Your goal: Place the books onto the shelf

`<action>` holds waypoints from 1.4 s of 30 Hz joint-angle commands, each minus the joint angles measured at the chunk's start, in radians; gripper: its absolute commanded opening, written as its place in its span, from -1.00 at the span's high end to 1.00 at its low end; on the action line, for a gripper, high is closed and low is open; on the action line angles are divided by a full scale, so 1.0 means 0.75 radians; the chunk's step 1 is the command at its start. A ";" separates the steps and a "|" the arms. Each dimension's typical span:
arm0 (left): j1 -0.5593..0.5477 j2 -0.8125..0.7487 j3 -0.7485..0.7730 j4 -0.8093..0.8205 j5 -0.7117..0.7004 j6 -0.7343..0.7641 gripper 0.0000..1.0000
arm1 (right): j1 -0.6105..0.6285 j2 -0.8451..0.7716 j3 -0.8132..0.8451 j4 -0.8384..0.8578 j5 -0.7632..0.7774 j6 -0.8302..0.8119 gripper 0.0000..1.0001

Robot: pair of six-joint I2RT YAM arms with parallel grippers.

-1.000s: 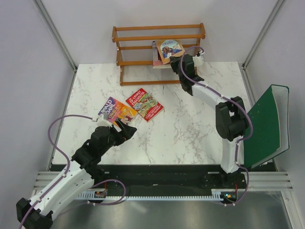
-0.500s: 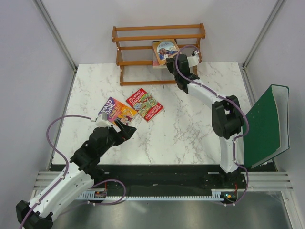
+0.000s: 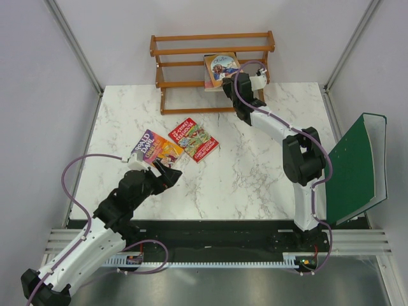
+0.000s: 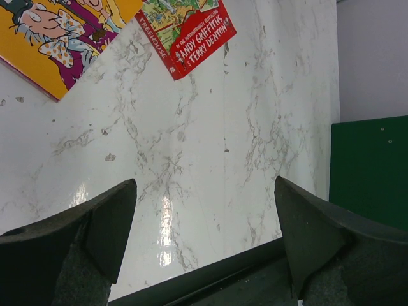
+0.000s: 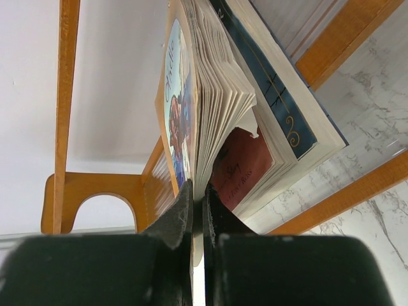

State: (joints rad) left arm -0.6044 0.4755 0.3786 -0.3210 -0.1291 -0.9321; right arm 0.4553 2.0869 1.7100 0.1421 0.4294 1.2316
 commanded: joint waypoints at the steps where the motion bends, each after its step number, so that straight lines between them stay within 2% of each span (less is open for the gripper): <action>1: -0.006 -0.008 0.023 -0.004 -0.016 0.052 -0.89 | 0.004 -0.040 0.015 0.027 0.053 0.019 0.99; 11: -0.006 -0.027 0.017 0.003 0.002 0.081 -0.77 | 0.004 -0.091 -0.102 0.042 0.060 0.070 0.87; 14: -0.006 -0.035 0.015 0.003 0.002 0.081 -0.76 | 0.004 -0.097 -0.108 0.044 0.039 0.056 0.76; 18: -0.006 -0.037 0.015 0.005 0.007 0.081 -0.74 | 0.002 -0.121 -0.147 0.082 -0.002 0.039 0.56; 20: -0.006 -0.037 0.015 0.001 0.013 0.083 -0.72 | 0.002 -0.138 -0.171 0.097 -0.012 0.033 0.31; 22: -0.006 -0.039 0.015 0.003 0.021 0.093 -0.68 | 0.002 -0.146 -0.194 0.109 -0.032 0.031 0.15; 23: -0.006 -0.039 0.013 0.003 0.021 0.093 -0.67 | 0.002 -0.160 -0.206 0.109 -0.035 0.029 -0.01; 26: -0.006 -0.047 0.011 0.003 0.023 0.093 -0.65 | 0.002 -0.195 -0.255 0.119 -0.047 0.033 -0.18; 31: -0.006 -0.053 0.007 0.001 0.021 0.089 -0.64 | 0.002 -0.244 -0.388 0.207 -0.067 0.051 -0.15; 35: -0.006 -0.055 -0.002 0.001 0.025 0.087 -0.64 | 0.002 -0.246 -0.427 0.287 -0.104 0.045 0.04; 42: -0.006 -0.055 -0.010 0.003 0.027 0.089 -0.64 | 0.007 -0.207 -0.413 0.373 -0.163 0.041 0.21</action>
State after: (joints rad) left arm -0.6044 0.4416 0.3779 -0.3214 -0.1192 -0.9016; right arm 0.4553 1.9419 1.3918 0.3328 0.3370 1.2636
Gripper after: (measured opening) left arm 0.823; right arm 0.413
